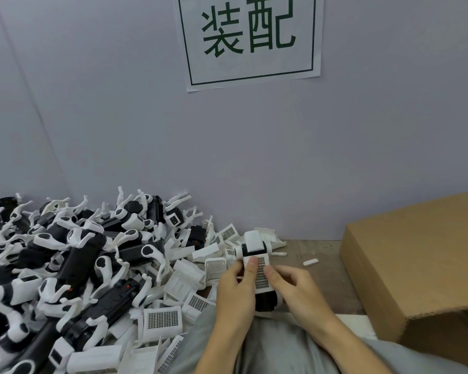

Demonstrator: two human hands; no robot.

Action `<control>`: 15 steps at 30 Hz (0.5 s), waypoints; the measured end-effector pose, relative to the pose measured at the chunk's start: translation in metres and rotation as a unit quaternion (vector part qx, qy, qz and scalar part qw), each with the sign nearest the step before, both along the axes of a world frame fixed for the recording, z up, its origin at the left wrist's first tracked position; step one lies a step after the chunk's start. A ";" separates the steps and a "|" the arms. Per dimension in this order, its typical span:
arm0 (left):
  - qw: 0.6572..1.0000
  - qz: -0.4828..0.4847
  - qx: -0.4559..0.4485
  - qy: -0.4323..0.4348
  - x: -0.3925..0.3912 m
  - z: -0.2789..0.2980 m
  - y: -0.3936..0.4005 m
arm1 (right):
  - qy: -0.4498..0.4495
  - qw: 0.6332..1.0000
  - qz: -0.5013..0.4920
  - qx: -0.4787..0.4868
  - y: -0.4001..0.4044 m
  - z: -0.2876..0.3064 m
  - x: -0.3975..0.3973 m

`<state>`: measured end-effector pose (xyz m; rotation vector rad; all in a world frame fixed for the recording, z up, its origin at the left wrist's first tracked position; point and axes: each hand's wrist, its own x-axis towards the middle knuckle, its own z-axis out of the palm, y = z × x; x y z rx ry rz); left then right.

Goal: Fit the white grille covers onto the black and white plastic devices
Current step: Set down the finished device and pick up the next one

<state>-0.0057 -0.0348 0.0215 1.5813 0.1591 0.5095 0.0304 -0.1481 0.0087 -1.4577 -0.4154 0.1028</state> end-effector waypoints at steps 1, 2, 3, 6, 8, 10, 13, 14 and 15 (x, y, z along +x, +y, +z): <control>1.000 -0.005 -0.005 0.003 -0.001 0.000 0.000 | -0.005 1.000 -0.004 -0.012 0.000 0.000 0.000; 1.000 -0.011 -0.005 0.005 -0.001 0.000 0.000 | -0.010 1.000 -0.015 -0.019 0.000 -0.001 0.000; 1.000 -0.014 0.008 0.007 -0.001 0.000 -0.001 | -0.015 0.999 -0.031 -0.024 -0.001 -0.001 0.000; 0.996 0.006 0.084 0.007 -0.001 0.002 -0.002 | -0.035 0.994 -0.078 -0.062 0.001 -0.001 0.001; 0.995 0.018 0.101 -0.005 -0.001 0.002 -0.001 | -0.050 0.991 -0.090 -0.088 0.002 -0.003 0.002; 0.996 0.014 0.090 -0.018 -0.001 0.002 0.000 | -0.054 0.990 -0.095 -0.086 0.002 -0.003 0.002; 0.997 -0.014 0.068 -0.025 -0.003 0.003 0.000 | -0.032 0.993 -0.100 -0.050 0.001 -0.002 0.003; 0.997 -0.028 0.066 -0.023 -0.004 0.003 -0.001 | -0.024 0.994 -0.100 -0.038 0.000 -0.001 0.002; 0.997 -0.040 0.069 -0.019 -0.004 0.004 -0.001 | -0.018 0.994 -0.100 -0.028 0.000 -0.001 0.002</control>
